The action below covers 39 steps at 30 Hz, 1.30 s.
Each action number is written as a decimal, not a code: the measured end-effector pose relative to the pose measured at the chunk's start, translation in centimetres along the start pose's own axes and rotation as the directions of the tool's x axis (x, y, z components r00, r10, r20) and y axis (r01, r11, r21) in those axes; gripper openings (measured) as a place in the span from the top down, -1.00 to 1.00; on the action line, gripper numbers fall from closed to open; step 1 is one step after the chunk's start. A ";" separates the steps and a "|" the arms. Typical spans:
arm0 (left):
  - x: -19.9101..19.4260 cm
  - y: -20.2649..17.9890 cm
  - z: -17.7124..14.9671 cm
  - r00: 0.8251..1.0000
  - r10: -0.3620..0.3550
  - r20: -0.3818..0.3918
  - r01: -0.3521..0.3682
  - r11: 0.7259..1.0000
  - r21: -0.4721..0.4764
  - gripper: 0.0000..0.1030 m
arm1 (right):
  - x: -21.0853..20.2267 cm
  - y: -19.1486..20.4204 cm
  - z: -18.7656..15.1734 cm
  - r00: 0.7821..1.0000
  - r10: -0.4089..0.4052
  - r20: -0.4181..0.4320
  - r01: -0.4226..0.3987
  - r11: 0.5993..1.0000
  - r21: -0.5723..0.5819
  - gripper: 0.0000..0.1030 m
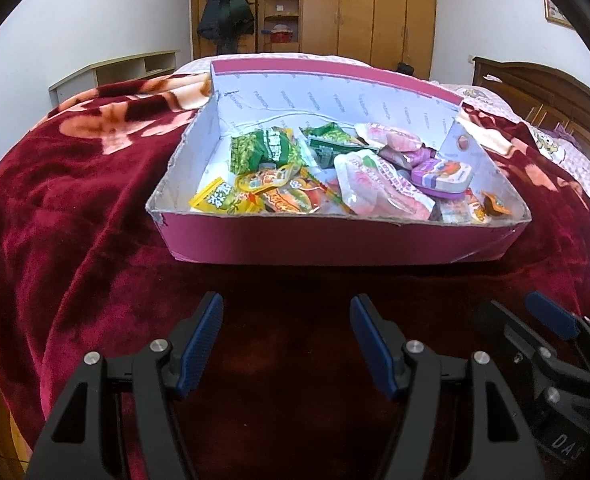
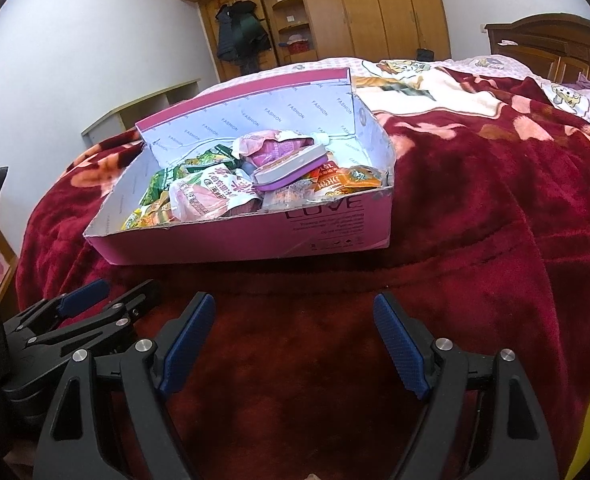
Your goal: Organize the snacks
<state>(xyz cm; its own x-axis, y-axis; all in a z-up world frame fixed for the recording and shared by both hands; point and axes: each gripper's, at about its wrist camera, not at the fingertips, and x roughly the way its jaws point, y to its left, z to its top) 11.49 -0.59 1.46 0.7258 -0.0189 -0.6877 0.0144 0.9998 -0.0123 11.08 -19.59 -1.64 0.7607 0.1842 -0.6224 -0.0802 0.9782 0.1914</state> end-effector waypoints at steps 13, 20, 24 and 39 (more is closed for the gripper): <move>0.2 0.2 -0.1 1.000 0.010 -0.007 -0.011 1.000 -0.012 -0.35 | 0.4 0.1 -0.4 1.000 -0.003 -0.014 0.004 1.000 0.008 -0.62; 0.4 0.3 -0.1 1.000 0.015 -0.013 -0.015 1.000 -0.019 -0.35 | 0.3 0.0 -0.4 1.000 -0.002 -0.010 0.002 1.000 0.008 -0.62; 0.3 0.3 -0.1 1.000 0.017 -0.009 -0.017 1.000 -0.018 -0.35 | 0.1 -0.1 -0.3 1.000 -0.002 -0.010 0.002 1.000 0.011 -0.62; 0.2 0.2 -0.2 1.000 0.004 -0.014 -0.004 1.000 -0.024 -0.35 | 0.1 -0.1 -0.4 1.000 0.003 -0.013 -0.003 1.000 0.014 -0.62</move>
<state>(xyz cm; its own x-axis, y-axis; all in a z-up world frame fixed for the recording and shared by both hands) 11.51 -0.40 1.24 0.7158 -0.0147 -0.6982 -0.0052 0.9996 -0.0264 10.95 -19.64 -2.05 0.7523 0.1880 -0.6315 -0.0731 0.9763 0.2036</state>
